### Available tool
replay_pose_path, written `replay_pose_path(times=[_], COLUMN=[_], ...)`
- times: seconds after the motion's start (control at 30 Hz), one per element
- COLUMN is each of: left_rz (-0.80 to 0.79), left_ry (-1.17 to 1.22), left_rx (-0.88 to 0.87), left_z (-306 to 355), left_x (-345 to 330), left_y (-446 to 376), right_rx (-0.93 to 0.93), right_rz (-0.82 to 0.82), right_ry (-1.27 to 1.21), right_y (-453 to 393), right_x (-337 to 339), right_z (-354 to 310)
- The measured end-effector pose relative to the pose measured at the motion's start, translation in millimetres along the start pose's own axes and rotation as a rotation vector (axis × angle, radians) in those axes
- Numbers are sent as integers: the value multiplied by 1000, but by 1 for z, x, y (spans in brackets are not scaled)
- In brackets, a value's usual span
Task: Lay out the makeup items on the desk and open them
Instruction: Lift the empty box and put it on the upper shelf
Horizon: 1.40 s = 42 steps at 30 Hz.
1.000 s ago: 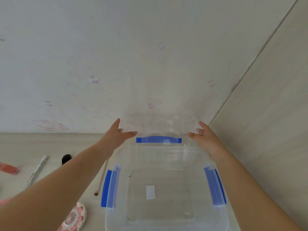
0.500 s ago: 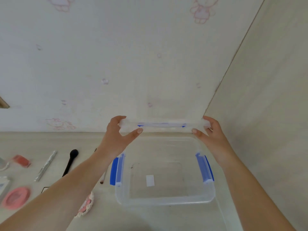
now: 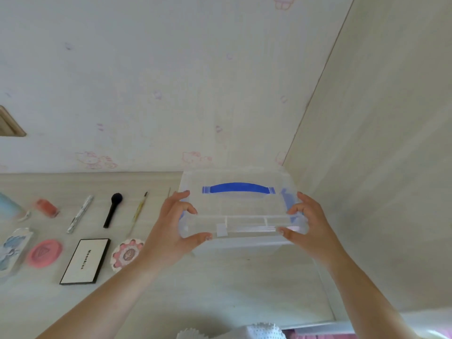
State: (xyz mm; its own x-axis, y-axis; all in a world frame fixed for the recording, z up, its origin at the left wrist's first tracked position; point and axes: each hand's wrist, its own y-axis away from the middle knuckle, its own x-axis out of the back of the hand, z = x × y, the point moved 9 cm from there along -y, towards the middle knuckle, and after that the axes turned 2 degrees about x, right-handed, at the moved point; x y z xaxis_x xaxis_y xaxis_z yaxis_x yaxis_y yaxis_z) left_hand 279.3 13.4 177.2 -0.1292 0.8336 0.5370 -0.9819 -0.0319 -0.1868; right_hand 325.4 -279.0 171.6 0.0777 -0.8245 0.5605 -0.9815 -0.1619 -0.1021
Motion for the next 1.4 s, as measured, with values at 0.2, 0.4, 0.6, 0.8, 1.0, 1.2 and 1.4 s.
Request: replay_pose_path(times=[0.2,0.4,0.6,0.8,1.0,1.2,1.4], left_rz=[2,45,67,155,179,202,284], left_ry=[-108,-128,-123,-23,449,291,307], left_rx=[-7,-10,-16,69,672,659,580], left_z=[-14,-15,-20,-24,-62,-60,-49], left_x=[-11,-12,-14,-6,-14,-10,-1], left_y=[17,25,31,31,23,19,18], right_rx=[14,24,23,-47,-568,-518,-441], right_rz=[-20,-48,-48,31,102,137,277], right_ry=[87,92,105,-76,-432,-472,-321], right_y=[14,18,21,20,6,4,4], right_x=[-8,-9,-13,-9,-14,-16,-2], right_z=[11,14,20,17,66,72,61])
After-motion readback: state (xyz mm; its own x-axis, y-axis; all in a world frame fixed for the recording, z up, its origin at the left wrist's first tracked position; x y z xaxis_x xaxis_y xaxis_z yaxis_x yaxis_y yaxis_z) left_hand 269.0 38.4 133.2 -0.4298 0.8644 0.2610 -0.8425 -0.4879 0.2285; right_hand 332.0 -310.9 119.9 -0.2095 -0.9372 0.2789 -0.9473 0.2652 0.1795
